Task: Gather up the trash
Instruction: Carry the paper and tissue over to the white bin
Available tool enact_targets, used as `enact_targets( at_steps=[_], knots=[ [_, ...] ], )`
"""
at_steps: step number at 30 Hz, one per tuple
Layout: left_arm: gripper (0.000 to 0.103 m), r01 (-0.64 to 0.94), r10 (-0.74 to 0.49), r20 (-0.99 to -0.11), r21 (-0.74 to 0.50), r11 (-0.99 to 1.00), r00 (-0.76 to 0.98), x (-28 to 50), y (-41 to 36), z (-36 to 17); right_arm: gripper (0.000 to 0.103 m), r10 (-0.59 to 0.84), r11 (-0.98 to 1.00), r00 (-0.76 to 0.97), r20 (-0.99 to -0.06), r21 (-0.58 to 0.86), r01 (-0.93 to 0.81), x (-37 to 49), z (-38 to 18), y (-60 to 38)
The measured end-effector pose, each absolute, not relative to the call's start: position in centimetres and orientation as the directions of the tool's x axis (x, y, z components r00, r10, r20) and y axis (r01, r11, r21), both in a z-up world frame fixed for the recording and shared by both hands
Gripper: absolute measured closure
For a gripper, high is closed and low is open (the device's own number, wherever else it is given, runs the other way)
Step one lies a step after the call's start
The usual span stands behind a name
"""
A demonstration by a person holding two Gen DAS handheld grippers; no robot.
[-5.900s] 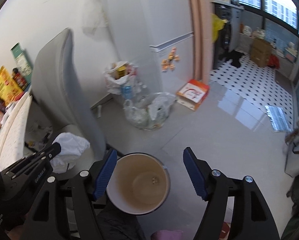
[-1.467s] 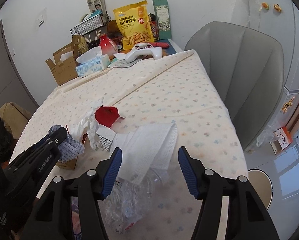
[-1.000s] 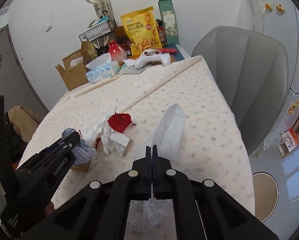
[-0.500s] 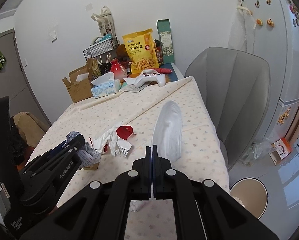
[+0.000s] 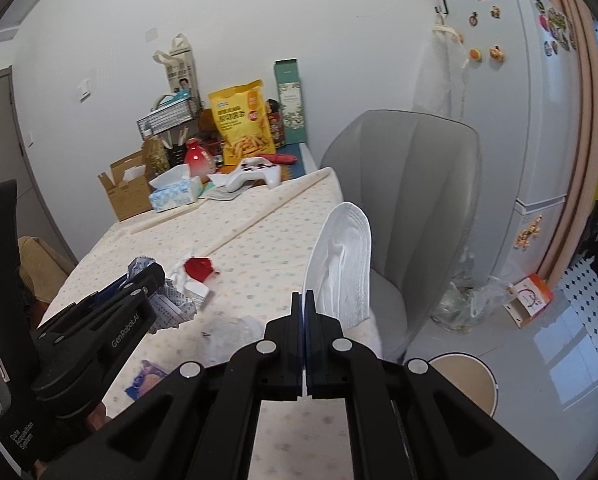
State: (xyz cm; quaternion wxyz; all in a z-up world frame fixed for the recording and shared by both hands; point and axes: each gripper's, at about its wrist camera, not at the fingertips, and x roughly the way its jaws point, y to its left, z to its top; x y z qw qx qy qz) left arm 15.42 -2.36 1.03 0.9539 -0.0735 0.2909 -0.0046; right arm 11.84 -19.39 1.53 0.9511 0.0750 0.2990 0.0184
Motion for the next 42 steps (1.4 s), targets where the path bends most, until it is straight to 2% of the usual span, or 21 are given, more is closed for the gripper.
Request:
enact_targets(
  at_steps=[20,42],
  knots=[
    [0.077,0.17,-0.216,-0.571,-0.134,0.976,0.792,16.7,-13.8,0.0,0.101,-0.107,0.955,0.803,-0.586,0.165,0.248,9.8,0.3,-31.6],
    [0.077,0.344,-0.284,-0.684,-0.051,0.938,0.672,20.6,-27.4,-5.0,0.101,-0.187,0.874,0.712,-0.677,0.217,0.435,11.1,-5.6,-43.6]
  ],
)
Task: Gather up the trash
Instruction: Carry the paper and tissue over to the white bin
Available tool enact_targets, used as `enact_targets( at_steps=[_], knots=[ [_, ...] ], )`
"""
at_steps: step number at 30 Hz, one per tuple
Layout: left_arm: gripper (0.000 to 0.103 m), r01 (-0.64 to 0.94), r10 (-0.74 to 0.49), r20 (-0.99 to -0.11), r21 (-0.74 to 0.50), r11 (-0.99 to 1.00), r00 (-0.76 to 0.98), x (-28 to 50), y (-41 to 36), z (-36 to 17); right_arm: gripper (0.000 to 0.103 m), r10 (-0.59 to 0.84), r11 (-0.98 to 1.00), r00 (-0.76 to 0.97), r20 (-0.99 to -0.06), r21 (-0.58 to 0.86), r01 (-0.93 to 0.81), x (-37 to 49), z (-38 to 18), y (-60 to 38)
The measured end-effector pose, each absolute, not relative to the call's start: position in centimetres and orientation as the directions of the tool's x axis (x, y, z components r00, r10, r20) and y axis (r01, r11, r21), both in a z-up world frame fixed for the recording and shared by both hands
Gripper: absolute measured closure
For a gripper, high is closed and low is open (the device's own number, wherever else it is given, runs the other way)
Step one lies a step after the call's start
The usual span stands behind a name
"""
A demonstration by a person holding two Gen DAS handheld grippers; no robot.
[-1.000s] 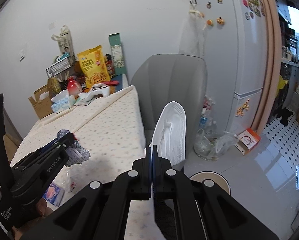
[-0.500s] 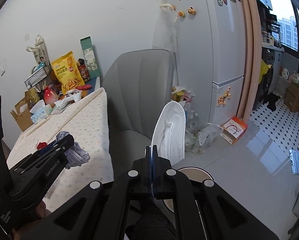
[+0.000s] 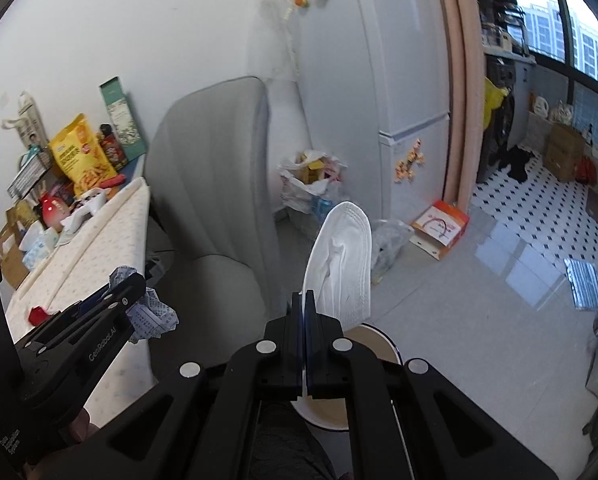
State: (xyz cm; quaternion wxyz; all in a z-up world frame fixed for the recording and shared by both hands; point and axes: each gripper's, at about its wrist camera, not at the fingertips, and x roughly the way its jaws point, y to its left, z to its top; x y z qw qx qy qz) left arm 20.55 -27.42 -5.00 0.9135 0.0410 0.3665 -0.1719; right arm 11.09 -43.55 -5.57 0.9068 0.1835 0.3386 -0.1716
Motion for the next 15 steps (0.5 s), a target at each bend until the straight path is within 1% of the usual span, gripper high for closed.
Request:
enact_targets(
  at_steps=[6,15],
  knots=[
    [0.077,0.371,-0.28,-0.719,-0.033,0.928,0.637,21.8,-30.2,-7.1,0.101,-0.194,0.86,0.683,-0.704,0.213,0.464,12.1,-7.8,-46.1],
    [0.077,0.383,-0.253,-0.764,-0.009,0.924,0.594,23.8,-32.9,-10.0,0.101,-0.149,0.85,0.641,-0.753,0.234,0.472,14.1,-11.8,-48.6]
  ],
)
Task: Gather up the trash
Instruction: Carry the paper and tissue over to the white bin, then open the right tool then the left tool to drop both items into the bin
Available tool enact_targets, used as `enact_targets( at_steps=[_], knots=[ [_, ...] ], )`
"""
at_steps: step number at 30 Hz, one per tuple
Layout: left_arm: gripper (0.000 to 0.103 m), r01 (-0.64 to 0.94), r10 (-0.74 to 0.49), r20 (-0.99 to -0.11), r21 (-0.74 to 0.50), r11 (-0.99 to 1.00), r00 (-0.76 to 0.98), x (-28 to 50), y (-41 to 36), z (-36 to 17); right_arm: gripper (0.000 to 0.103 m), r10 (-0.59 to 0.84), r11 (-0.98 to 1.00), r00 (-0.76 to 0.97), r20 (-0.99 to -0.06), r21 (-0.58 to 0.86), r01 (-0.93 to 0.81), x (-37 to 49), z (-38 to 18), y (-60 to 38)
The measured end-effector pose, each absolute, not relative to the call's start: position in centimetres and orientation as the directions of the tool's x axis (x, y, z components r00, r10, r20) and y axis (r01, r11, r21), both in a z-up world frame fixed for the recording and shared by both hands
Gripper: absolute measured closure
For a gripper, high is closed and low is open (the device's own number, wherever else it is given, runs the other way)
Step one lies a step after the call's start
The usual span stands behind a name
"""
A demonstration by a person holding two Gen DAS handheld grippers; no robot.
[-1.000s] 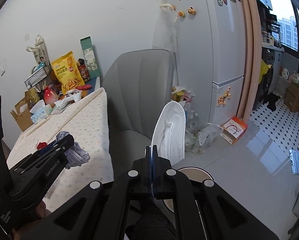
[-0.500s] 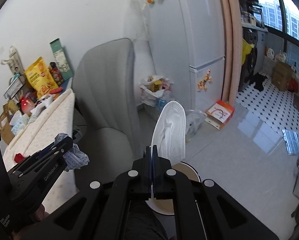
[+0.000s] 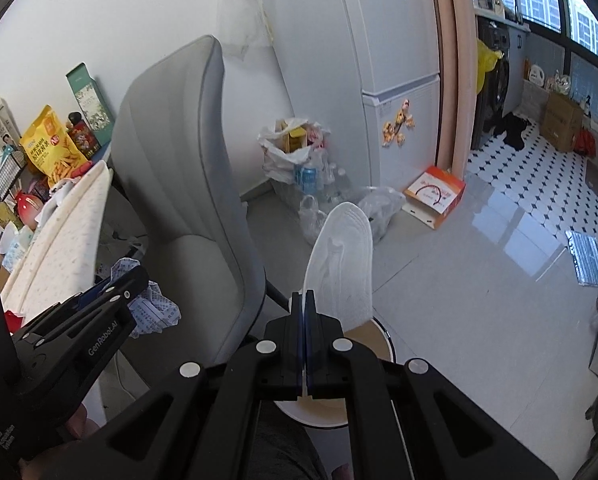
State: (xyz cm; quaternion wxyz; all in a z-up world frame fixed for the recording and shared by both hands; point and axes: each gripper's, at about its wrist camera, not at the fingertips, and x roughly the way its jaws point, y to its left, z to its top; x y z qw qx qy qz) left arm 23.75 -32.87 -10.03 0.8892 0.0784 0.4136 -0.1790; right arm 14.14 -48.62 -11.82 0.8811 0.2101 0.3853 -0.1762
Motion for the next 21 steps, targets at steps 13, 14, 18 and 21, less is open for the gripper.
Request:
enact_targets(
  at_steps=[13,14,18,21],
  knots=[
    [0.077,0.382,-0.218,-0.803,0.013,0.924,0.555,25.6,-34.0,-13.0,0.097,-0.101,0.842,0.606,-0.789,0.256,0.475,16.5,-16.0,-49.6],
    [0.077,0.382,-0.216,-0.804,0.014,0.924,0.554,25.7,-34.1,-13.1,0.097,-0.094,0.843,0.6,-0.794,0.257,0.473,16.8,-16.4,-49.7],
    [0.077,0.378,-0.206,-0.808,0.023,0.926,0.552,25.7,-34.2,-13.4,0.097,-0.082,0.831,0.587,-0.806,0.27,0.487,16.9,-17.4,-50.3],
    [0.077,0.381,-0.204,-0.811,0.025,0.924,0.549,25.8,-34.4,-13.4,0.097,-0.089,0.817,0.582,-0.808,0.275,0.507,16.4,-17.6,-51.1]
  ],
)
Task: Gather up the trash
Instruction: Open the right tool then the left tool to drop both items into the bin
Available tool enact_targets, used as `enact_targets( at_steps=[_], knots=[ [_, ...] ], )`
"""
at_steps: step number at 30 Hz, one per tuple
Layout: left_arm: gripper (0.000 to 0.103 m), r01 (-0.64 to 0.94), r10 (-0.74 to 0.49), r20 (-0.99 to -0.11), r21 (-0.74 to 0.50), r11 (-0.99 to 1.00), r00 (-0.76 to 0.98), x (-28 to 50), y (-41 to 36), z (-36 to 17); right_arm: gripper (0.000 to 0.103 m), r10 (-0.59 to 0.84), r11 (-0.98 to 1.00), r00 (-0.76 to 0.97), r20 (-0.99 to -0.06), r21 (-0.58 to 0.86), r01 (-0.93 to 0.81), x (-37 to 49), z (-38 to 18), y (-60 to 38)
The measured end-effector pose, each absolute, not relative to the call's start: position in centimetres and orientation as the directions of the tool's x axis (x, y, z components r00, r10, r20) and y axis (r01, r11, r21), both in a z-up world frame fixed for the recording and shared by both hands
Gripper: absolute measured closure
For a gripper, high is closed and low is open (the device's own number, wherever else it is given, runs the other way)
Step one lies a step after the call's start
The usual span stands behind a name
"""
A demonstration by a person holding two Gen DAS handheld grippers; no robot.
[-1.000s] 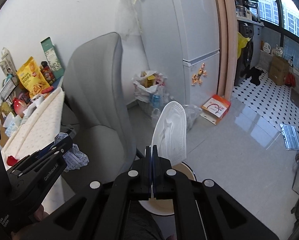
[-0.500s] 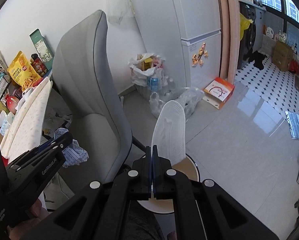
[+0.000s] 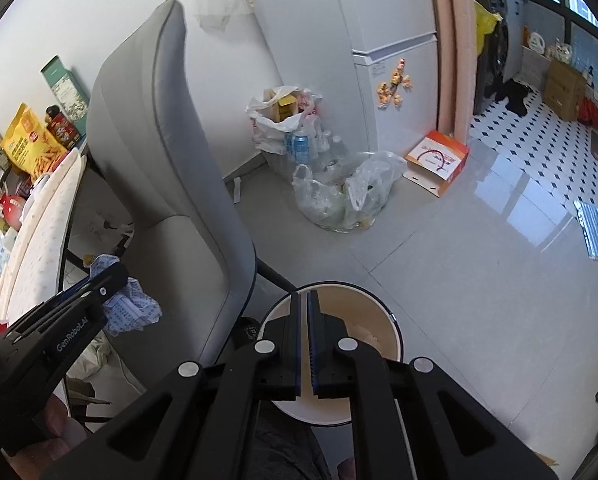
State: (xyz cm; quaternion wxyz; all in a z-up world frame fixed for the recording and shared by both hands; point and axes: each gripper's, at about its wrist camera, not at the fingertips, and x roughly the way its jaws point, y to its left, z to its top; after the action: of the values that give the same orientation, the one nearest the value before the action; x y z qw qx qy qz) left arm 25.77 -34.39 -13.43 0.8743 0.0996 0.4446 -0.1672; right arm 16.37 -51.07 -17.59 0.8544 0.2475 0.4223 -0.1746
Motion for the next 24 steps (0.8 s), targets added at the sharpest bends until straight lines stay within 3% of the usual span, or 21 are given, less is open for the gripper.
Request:
enact_targets(
  at_steps=[4,7,17,19,20,24],
  knots=[
    [0.077,0.4,-0.216,-0.812,0.024,0.916,0.543,25.3,-35.2,-13.4,0.095,-0.116,0.798,0.572,-0.812,0.267,0.54,15.0,-17.4,-52.1],
    [0.077,0.421,-0.231,-0.812,0.019,0.907,0.536,24.9,-36.0,-13.3,0.059,-0.161,0.779,0.574,-0.803,0.254,0.573,13.5,-16.6,-52.9],
    [0.075,0.535,-0.329,-0.825,-0.039,0.844,0.459,22.4,-39.8,-13.3,0.059,-0.281,0.703,0.539,-0.794,0.212,0.679,8.6,-14.9,-56.3],
    [0.064,0.555,-0.345,-0.838,-0.062,0.83,0.422,22.3,-40.3,-13.5,0.058,-0.297,0.688,0.537,-0.79,0.212,0.694,7.8,-14.6,-56.7],
    [0.052,0.554,-0.348,-0.84,-0.069,0.829,0.416,22.2,-40.3,-13.5,0.058,-0.3,0.682,0.537,-0.788,0.216,0.698,7.6,-14.5,-56.9],
    [0.035,0.554,-0.376,-0.829,-0.099,0.827,0.414,22.2,-39.9,-12.6,0.058,-0.304,0.677,0.551,-0.777,0.23,0.699,7.1,-13.8,-56.6]
  ],
)
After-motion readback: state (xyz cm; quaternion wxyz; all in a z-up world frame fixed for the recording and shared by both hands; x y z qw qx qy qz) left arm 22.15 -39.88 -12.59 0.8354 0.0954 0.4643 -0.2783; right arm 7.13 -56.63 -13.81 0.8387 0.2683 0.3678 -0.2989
